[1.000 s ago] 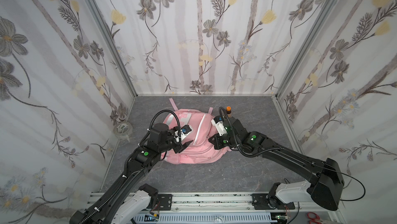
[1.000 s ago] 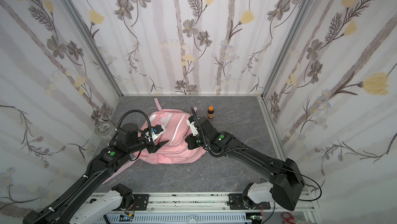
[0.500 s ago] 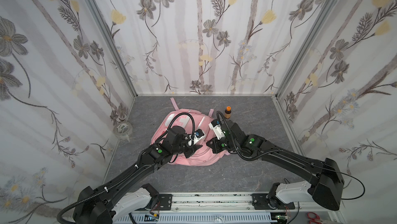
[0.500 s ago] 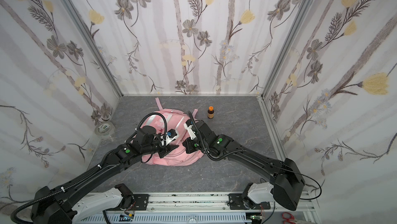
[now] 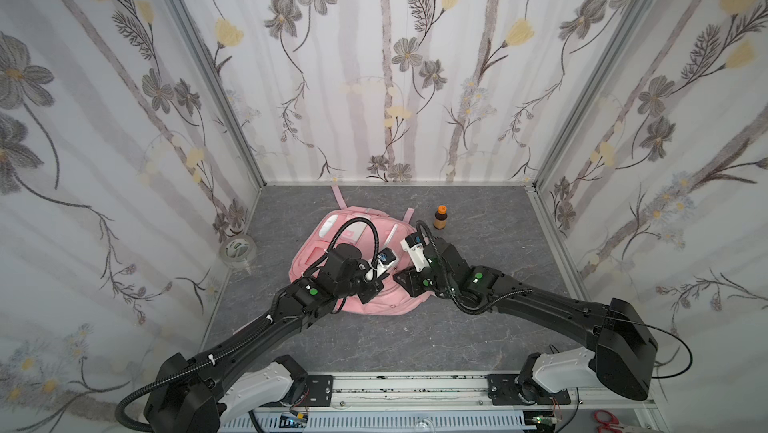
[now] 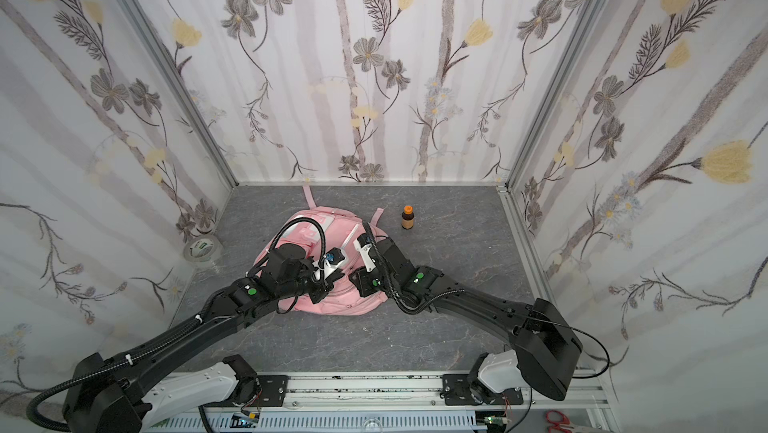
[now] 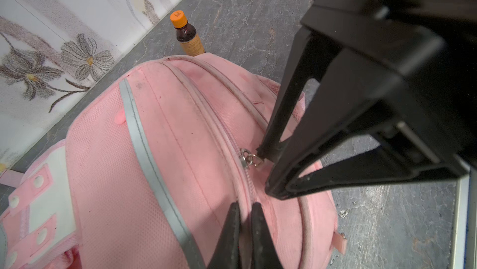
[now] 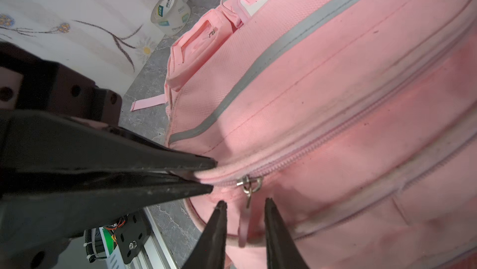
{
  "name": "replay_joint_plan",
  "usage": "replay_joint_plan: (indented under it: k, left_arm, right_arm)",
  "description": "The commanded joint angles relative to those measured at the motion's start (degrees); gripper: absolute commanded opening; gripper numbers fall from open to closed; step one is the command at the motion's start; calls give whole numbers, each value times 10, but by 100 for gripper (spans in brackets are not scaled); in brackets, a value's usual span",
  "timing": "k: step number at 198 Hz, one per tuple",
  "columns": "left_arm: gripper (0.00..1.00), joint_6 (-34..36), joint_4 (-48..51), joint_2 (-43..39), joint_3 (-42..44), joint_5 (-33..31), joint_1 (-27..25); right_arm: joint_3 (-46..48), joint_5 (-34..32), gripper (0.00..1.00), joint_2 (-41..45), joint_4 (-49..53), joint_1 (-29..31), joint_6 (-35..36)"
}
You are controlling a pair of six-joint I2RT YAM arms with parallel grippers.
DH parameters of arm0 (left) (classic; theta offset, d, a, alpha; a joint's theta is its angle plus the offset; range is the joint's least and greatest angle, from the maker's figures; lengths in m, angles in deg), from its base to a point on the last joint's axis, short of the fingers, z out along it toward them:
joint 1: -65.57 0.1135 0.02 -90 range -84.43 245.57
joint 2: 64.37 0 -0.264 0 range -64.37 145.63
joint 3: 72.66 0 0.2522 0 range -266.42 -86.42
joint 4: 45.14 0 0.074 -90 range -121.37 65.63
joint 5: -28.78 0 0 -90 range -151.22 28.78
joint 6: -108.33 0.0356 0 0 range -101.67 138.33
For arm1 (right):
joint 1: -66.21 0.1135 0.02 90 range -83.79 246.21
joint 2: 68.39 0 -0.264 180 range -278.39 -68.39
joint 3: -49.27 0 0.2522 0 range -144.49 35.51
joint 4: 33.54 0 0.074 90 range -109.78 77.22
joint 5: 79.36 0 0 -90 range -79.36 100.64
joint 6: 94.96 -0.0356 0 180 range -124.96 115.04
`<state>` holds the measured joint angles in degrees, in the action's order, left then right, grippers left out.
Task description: Pack the student bag
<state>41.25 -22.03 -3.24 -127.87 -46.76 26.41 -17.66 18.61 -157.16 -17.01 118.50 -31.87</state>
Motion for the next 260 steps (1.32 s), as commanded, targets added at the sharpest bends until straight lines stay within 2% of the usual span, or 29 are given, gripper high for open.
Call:
replay_joint_plan:
  k: [1, 24, 42, 84, 106, 116, 145, 167, 187, 189, 204, 214, 229, 260]
  left_arm:
    - [0, -16, -44, -1, 0, 8, 1]
    - [0, -11, -42, -5, 1, -1, 1]
    - [0, -4, -37, -10, 0, -6, 2]
    - [0, 15, -26, -39, 8, -16, 7]
    - [0, 33, -4, -71, 20, -11, 22]
    - [0, 42, 11, -91, 26, -4, 35]
    - [0, 51, 50, -155, 45, 5, 87]
    - [0, 55, 71, -179, 55, -36, 124]
    - [0, 60, 93, -169, 41, -83, 129]
    - [2, 59, 95, -168, 40, -82, 129]
    - [39, 50, 110, -159, 21, -57, 129]
    - [52, 33, 110, -152, 7, -35, 128]
    - [59, 8, 103, -140, -7, 2, 123]
    - [62, -4, 87, -99, -18, 55, 93]
  right_arm:
    - [4, -23, 24, -2, -67, 0, 31]
    - [-2, -27, 19, -13, -49, 0, 40]
    - [-1, -34, 10, -13, -33, 0, 40]
    - [26, -45, 0, 21, -7, -13, 35]
    - [34, -49, 0, 33, 20, -44, 36]
    - [39, -48, 0, 34, 27, -80, 37]
    - [25, -28, 0, 18, 47, -137, 49]
    - [-20, -3, 0, -8, 77, -142, 62]
    - [-55, 21, 0, -19, 91, -118, 55]
    - [-58, 22, 0, -20, 91, -114, 54]
    - [-78, 25, 0, -20, 92, -78, 49]
    - [-89, 31, 0, -20, 89, -56, 42]
    - [-99, 36, 0, -19, 80, -22, 22]
    - [-98, 47, 0, -15, 52, 5, -6]
